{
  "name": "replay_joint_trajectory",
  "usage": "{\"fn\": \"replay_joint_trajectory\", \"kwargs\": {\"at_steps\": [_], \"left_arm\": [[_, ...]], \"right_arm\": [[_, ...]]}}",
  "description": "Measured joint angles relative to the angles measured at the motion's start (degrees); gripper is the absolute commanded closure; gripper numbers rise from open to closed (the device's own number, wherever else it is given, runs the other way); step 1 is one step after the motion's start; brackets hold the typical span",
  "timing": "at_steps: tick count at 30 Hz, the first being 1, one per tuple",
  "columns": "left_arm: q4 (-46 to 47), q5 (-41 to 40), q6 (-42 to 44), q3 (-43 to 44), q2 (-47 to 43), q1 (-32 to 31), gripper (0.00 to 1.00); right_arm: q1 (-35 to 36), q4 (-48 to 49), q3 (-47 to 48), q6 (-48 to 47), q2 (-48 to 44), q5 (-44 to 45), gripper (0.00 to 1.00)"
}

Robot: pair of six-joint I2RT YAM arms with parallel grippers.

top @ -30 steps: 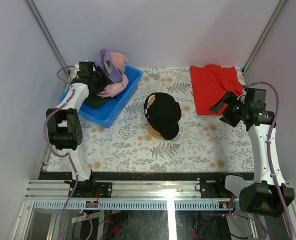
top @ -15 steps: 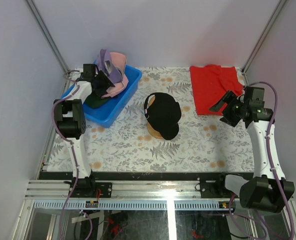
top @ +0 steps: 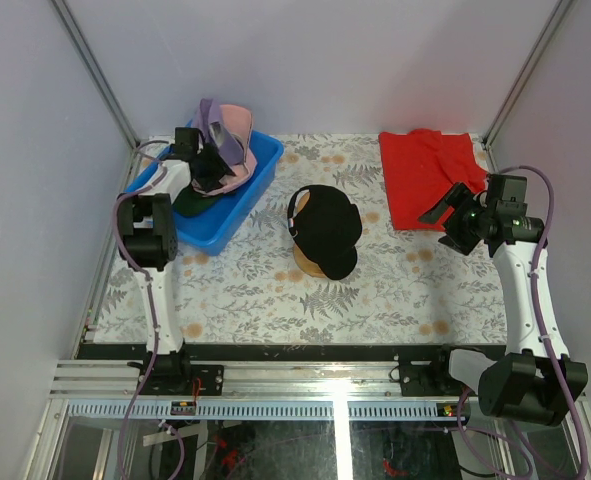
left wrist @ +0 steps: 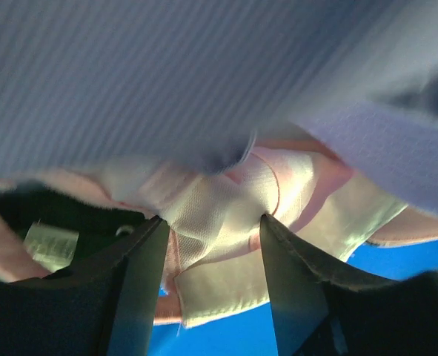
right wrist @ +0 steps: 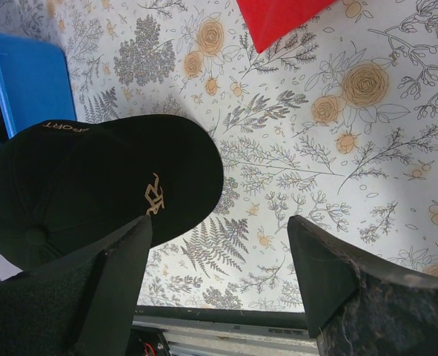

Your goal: Stack the hats

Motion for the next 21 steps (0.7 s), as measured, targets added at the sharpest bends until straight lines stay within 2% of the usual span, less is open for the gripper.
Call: {"fn": "replay_joint_trajectory", "kwargs": {"at_steps": [1,4,6,14,21], "left_arm": [[-0.4,0.0,0.0,1.7,1.2,-0.2,0.58],[-1.2,0.1,-0.3,6.5,4.6,-0.7,0.89],[-1.8,0.2,-0.3,8.7,5.9,-1.1,1.00],[-4.8,3.7,-2.4,10.4,3.2,-1.4,1.00],[-6.2,12.5,-7.1,8.1,-9.8,0.2,1.00]], "right_arm": [[0.0,0.0,0.0,0.0,0.0,0.0,0.19],[0.0,-0.1,0.0,0.2,0.0,0.0,0.19],[0.0,-0.2,0.0,0.2,-0.2,0.0,0.19],[0.0,-0.2,0.0,0.7,-2.1,-0.1,0.20],[0.0,0.3,-0.1,1.6,-2.9,-2.1,0.20]]}}
